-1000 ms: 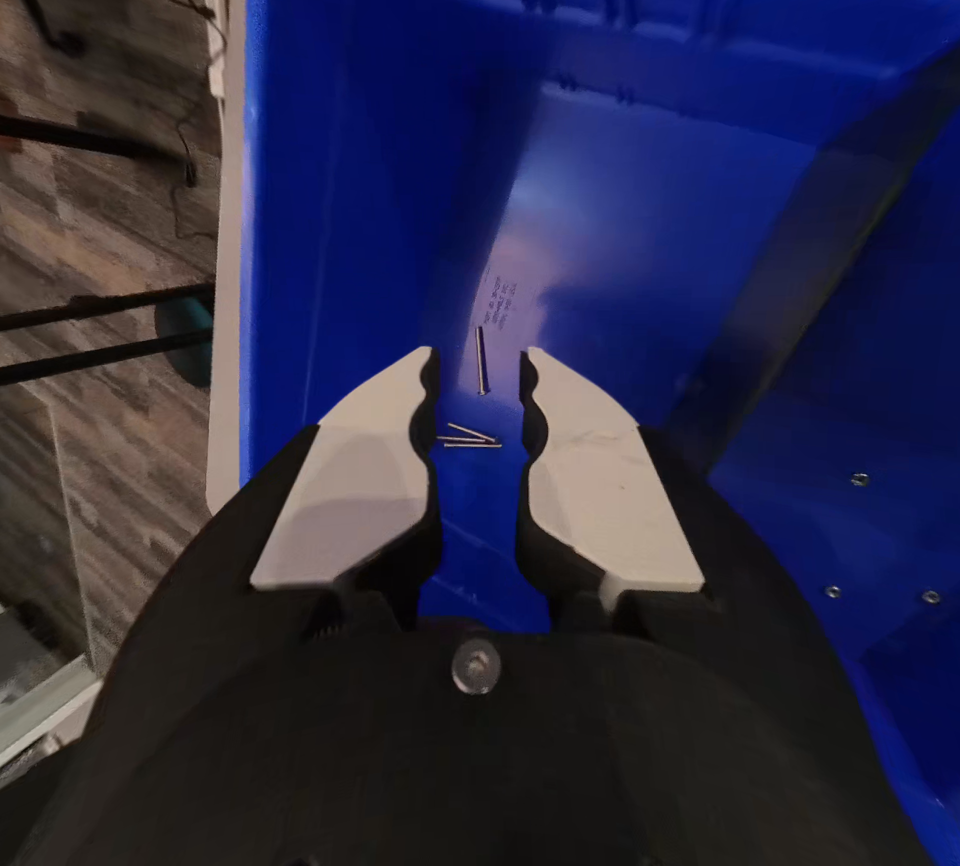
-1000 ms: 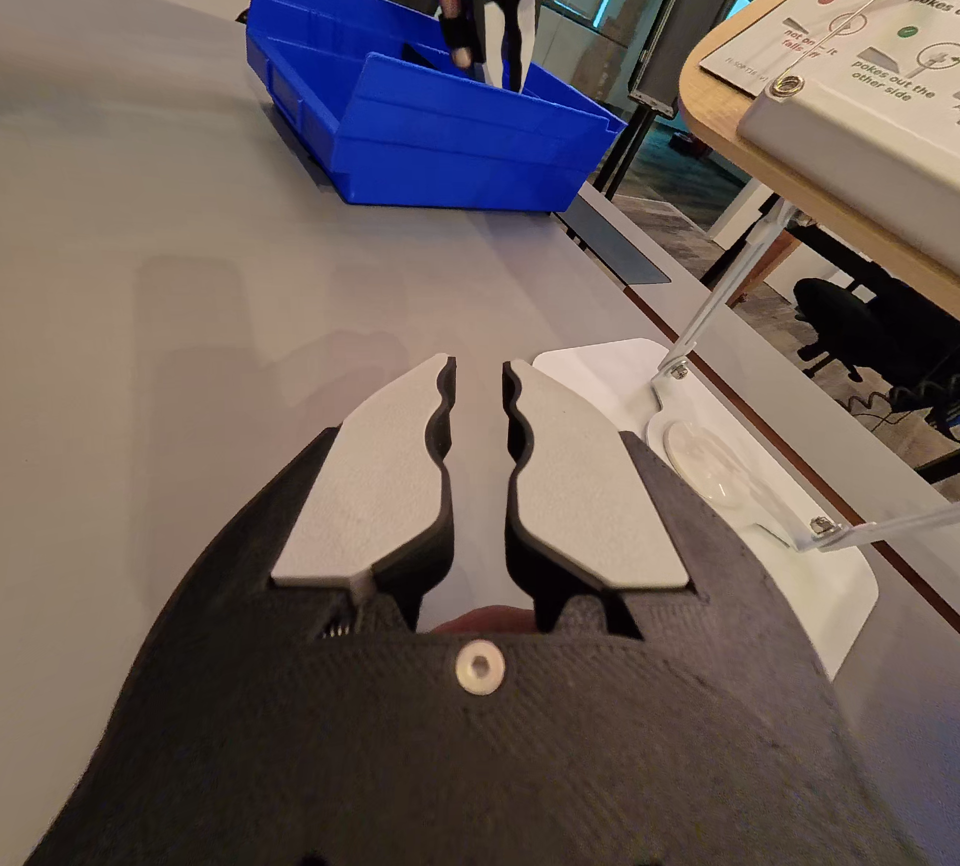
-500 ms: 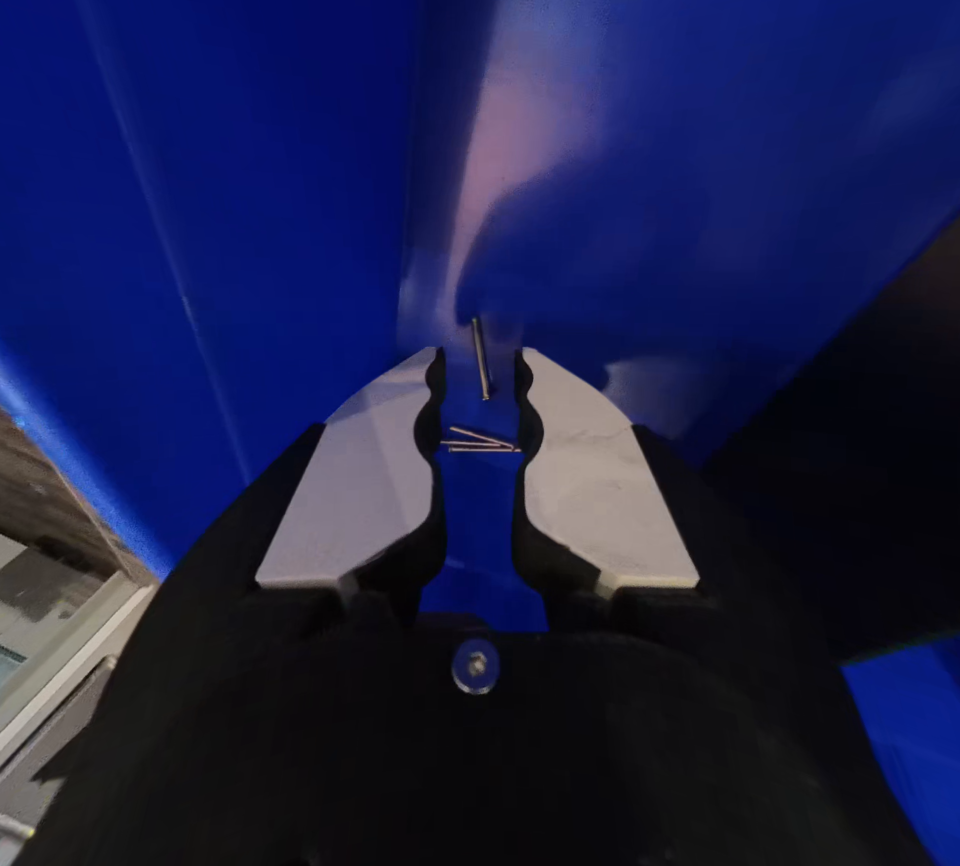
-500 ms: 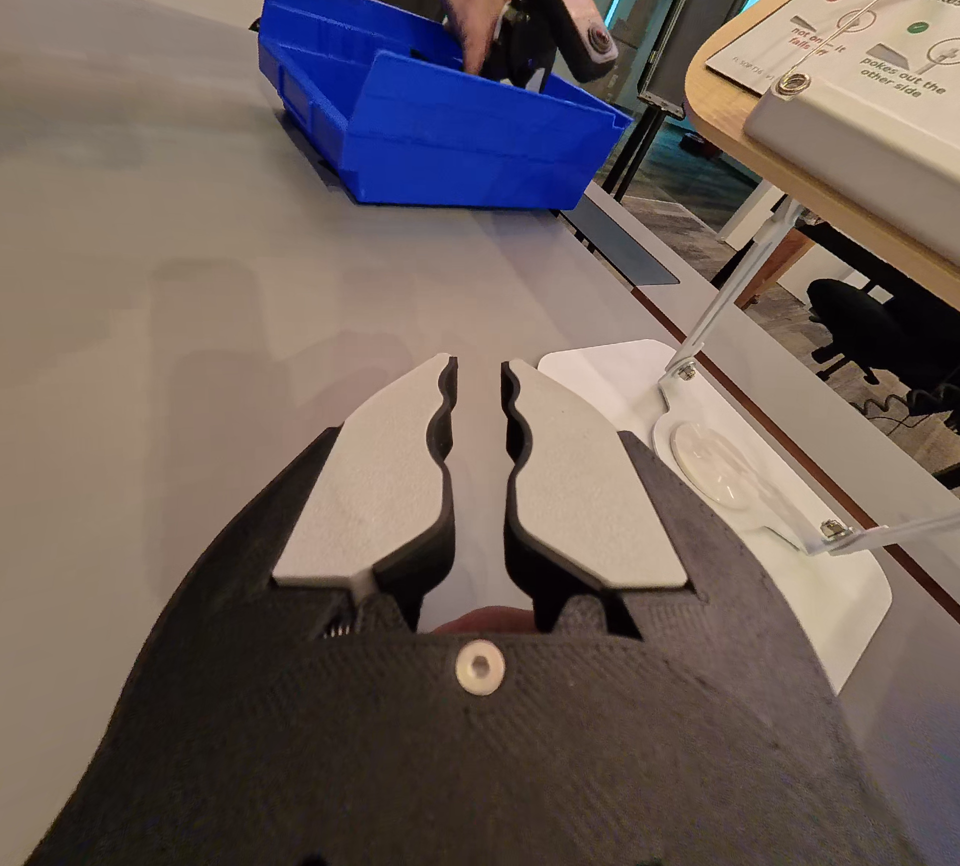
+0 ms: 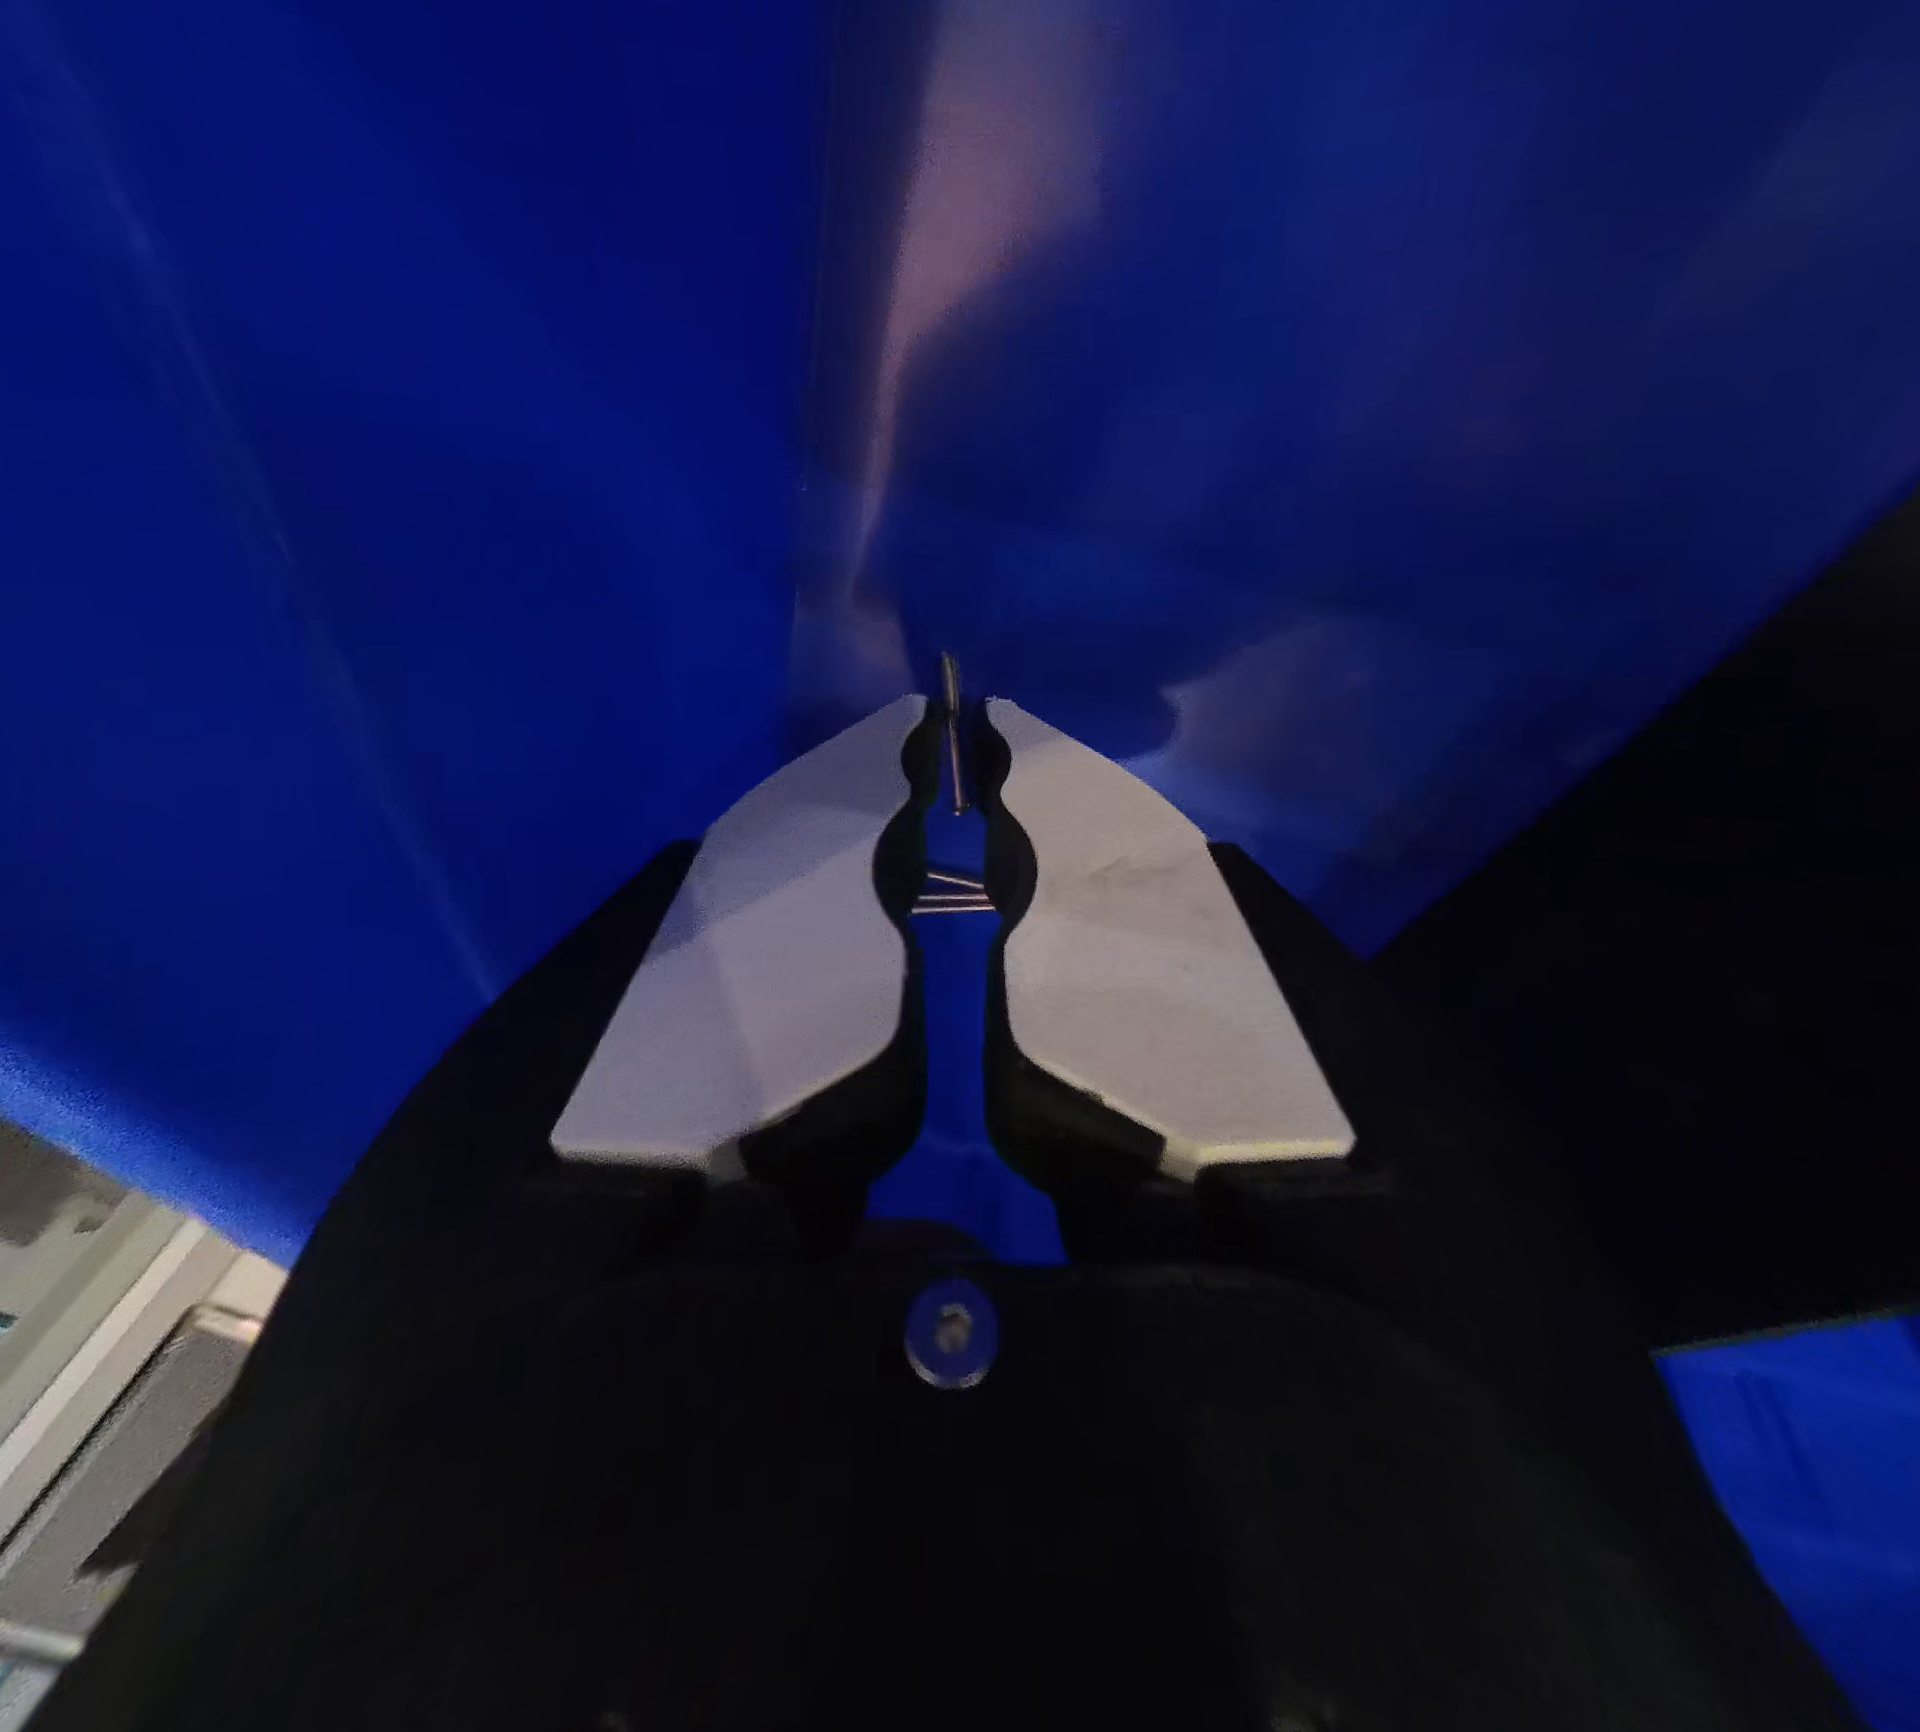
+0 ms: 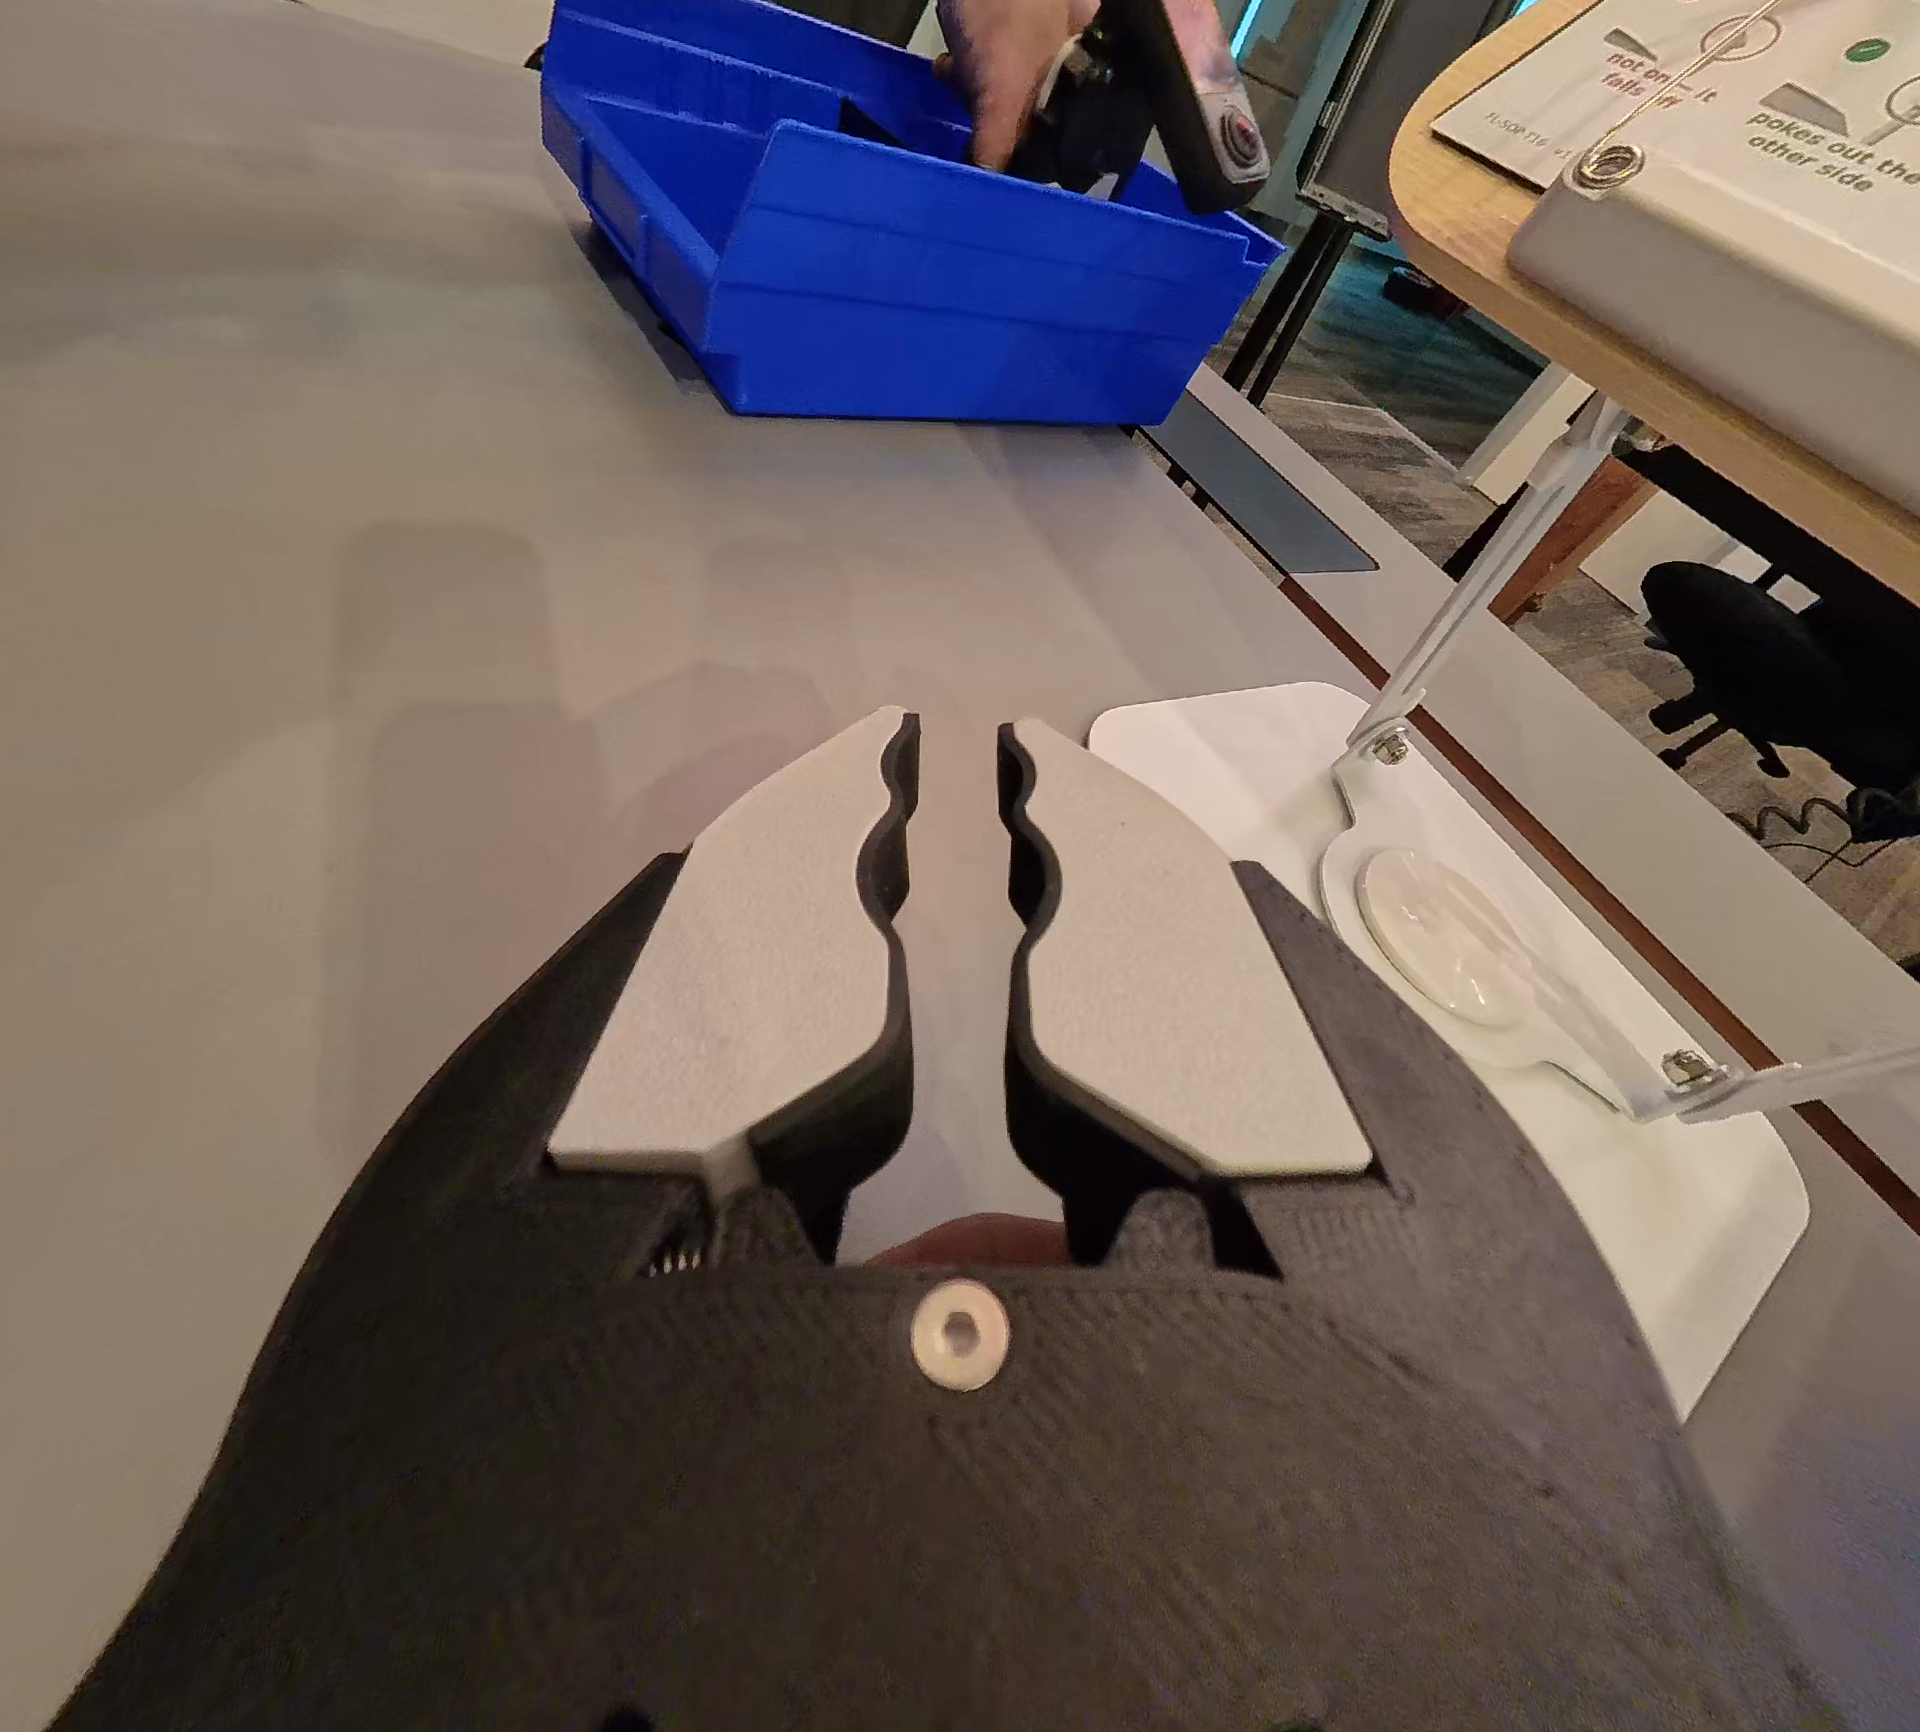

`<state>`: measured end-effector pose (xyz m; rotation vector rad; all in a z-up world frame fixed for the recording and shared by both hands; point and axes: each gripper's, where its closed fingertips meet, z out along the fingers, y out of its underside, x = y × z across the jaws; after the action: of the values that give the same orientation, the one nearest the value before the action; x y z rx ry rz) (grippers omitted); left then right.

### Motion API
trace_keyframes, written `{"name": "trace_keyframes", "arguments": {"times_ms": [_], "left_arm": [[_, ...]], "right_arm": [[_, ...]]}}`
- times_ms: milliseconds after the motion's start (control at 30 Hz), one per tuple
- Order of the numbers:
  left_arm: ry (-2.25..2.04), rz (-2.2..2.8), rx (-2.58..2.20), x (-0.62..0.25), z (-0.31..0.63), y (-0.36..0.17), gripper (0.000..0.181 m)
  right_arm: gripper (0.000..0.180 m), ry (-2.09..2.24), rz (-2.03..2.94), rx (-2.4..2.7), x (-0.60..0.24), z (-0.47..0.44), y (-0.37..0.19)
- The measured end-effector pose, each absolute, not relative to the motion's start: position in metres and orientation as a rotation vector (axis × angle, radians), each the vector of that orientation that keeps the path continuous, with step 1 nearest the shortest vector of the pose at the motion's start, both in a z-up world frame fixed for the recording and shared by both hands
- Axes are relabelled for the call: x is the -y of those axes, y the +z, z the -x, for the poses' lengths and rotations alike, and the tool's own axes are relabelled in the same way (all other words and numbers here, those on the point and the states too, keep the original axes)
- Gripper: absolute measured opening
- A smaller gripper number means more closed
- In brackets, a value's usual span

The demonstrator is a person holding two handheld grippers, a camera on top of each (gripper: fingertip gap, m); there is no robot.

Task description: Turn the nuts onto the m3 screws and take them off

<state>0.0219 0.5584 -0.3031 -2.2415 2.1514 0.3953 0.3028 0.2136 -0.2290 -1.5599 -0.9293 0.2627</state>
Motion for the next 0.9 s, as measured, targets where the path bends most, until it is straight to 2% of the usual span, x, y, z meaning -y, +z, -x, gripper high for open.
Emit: {"name": "trace_keyframes", "arguments": {"times_ms": [200,667,900], "left_arm": [[0.281,2.311,-2.135,-0.557,-0.022,-0.305,0.002],[0.328,2.193,-2.226,-0.548,-0.025,-0.302,0.002],[0.276,2.135,-2.138,-0.544,-0.029,-0.277,0.002]], "right_arm": [[0.014,0.272,1.559,0.933,-0.212,-0.302,-0.229],[0.014,0.28,1.561,0.939,-0.212,-0.302,-0.229],[0.013,0.285,1.558,0.94,-0.211,-0.302,-0.229]]}}
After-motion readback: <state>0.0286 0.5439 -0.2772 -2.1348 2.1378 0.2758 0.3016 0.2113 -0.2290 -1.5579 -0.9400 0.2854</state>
